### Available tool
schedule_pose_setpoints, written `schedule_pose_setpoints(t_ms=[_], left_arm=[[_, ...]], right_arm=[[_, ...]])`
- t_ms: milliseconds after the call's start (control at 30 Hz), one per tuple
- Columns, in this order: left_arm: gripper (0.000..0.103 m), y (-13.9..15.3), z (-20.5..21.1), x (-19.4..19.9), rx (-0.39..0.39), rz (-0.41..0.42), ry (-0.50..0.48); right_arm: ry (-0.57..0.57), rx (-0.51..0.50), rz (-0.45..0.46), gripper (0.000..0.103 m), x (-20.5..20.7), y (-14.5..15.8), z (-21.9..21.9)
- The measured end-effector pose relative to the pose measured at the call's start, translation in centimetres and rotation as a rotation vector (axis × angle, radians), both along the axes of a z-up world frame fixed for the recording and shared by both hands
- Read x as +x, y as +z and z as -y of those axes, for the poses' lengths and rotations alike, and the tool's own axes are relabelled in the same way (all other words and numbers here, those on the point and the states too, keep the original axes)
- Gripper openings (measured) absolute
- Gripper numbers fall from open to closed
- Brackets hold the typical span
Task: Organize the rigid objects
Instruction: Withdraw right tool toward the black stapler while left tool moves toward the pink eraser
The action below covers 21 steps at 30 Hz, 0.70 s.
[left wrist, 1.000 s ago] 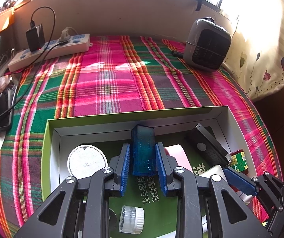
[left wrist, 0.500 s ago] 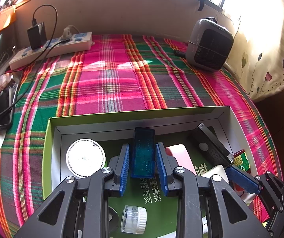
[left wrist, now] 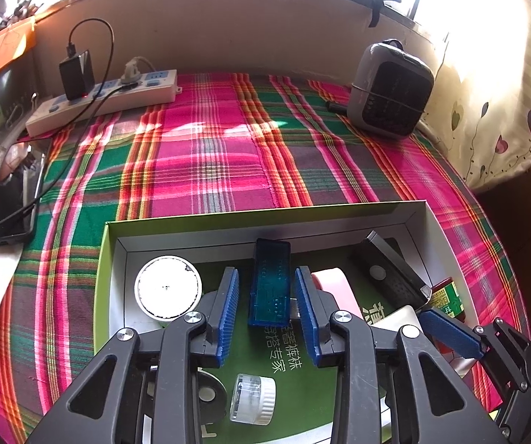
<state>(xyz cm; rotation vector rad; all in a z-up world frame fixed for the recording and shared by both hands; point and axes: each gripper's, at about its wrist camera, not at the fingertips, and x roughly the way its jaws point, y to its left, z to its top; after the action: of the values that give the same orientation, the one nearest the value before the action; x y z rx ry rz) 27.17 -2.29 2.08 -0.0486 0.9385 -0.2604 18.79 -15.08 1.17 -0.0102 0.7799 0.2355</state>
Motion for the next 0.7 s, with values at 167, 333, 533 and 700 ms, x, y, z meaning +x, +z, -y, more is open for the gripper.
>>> schedule_pose_setpoints(t_ms=[167, 333, 533, 700], left_arm=[[0.031, 0.2, -0.2, -0.3, -0.003, 0.001, 0.006], [0.031, 0.5, -0.6, -0.8, -0.009, 0.007, 0.015], [0.034, 1.3, -1.2, -1.7, -0.02, 0.022, 0.02], [0.034, 2.5, -1.5, -2.8, -0.019, 0.051, 0.017]], right_arm=[[-0.002, 0.005, 0.0, 0.052, -0.1, 0.1, 0.1], [0.0, 0.004, 0.006, 0.052, -0.4, 0.3, 0.0], [0.0, -0.006, 0.022, 0.052, -0.9, 0.8, -0.2], [-0.003, -0.008, 0.035, 0.053, -1.6, 1.3, -0.1]])
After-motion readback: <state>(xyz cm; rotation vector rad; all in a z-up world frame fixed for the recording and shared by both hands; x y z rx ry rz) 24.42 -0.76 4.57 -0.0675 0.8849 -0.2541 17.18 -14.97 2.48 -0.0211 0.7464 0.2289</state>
